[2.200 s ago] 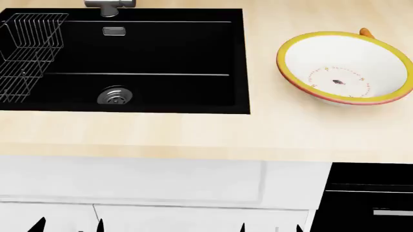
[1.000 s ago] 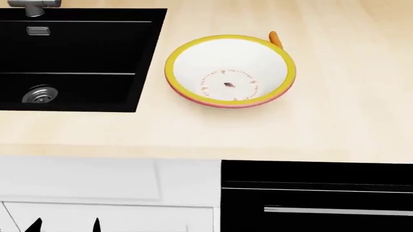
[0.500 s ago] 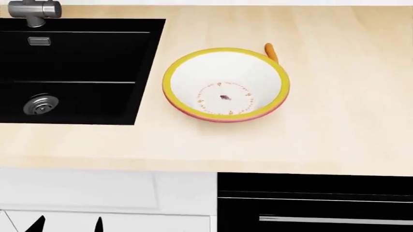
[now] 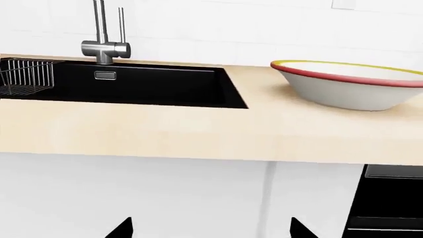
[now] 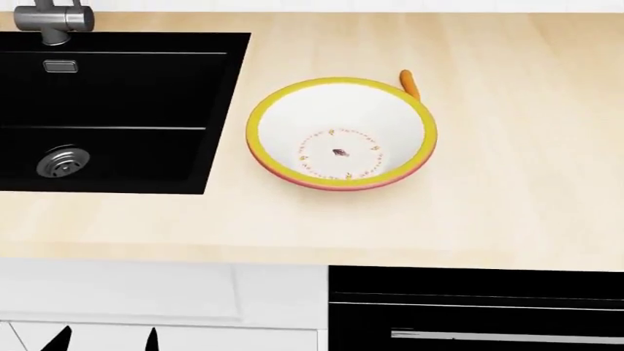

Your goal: There is a mixed pile of frozen fruits and vegetables on the counter. Locate all the frozen vegetables and place the items in a bowl on the counter. Take all the frozen fruits and defrost them in a running sink.

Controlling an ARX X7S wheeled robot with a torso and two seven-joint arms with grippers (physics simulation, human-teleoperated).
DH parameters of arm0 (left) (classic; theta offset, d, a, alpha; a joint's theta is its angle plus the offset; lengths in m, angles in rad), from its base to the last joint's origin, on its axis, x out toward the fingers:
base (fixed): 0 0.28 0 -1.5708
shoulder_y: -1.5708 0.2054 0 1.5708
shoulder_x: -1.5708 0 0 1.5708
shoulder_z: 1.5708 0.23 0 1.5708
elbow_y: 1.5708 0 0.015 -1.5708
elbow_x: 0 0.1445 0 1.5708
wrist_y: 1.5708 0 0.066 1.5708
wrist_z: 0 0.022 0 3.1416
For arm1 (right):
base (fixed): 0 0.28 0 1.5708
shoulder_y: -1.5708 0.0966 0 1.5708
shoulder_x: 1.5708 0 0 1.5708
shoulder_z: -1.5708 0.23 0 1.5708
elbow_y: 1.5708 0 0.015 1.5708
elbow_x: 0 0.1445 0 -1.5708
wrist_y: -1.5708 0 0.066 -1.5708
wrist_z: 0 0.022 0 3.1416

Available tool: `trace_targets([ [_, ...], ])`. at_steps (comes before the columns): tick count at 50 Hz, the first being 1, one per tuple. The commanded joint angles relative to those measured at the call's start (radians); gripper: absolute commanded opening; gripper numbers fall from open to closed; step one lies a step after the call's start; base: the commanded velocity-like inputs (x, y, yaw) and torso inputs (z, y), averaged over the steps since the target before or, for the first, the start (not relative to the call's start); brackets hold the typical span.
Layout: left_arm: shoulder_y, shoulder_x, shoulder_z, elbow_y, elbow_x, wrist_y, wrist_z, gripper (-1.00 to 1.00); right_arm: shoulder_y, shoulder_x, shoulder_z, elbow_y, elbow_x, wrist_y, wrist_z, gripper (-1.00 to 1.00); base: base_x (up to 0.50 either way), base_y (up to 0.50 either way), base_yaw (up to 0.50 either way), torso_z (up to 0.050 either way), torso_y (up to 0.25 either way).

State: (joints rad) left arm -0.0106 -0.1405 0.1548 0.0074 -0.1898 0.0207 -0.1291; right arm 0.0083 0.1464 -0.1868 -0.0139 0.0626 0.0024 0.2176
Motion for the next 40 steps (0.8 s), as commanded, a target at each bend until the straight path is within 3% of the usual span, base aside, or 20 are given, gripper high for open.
trace_targets([
  [1, 0.016, -0.015, 0.003, 0.087, -0.077, -0.106, 0.002, 1.0, -0.006, 0.012, -0.001, -0.079, 0.024, 0.053, 0.006, 1.0, 0.0, 0.0, 0.0, 0.0, 0.0],
  [5, 0.002, -0.058, 0.009, 0.204, -0.071, -0.223, -0.029, 1.0, 0.026, 0.052, -0.006, -0.222, -0.019, 0.165, 0.018, 1.0, 0.0, 0.0, 0.0, 0.0, 0.0],
  [11, -0.091, -0.112, -0.022, 0.523, -0.163, -0.539, -0.094, 1.0, 0.103, 0.108, 0.047, -0.456, 0.019, 0.446, -0.005, 1.0, 0.0, 0.0, 0.0, 0.0, 0.0],
  [20, -0.222, -0.166, -0.049, 0.624, -0.221, -0.753, -0.13, 1.0, 0.181, 0.152, 0.168, -0.644, 0.133, 0.704, -0.028, 1.0, 0.0, 0.0, 0.0, 0.0, 0.0],
  [24, -0.25, -0.179, -0.122, 0.654, -0.288, -0.864, -0.154, 1.0, 0.224, 0.179, 0.198, -0.688, 0.145, 0.795, -0.019, 1.0, 0.0, 0.0, 0.0, 0.0, 0.0],
  [40, -0.283, -0.205, -0.188, 0.604, -0.342, -0.895, -0.132, 1.0, 0.216, 0.218, 0.256, -0.676, 0.203, 0.842, -0.064, 1.0, 0.0, 0.0, 0.0, 0.0, 0.0],
])
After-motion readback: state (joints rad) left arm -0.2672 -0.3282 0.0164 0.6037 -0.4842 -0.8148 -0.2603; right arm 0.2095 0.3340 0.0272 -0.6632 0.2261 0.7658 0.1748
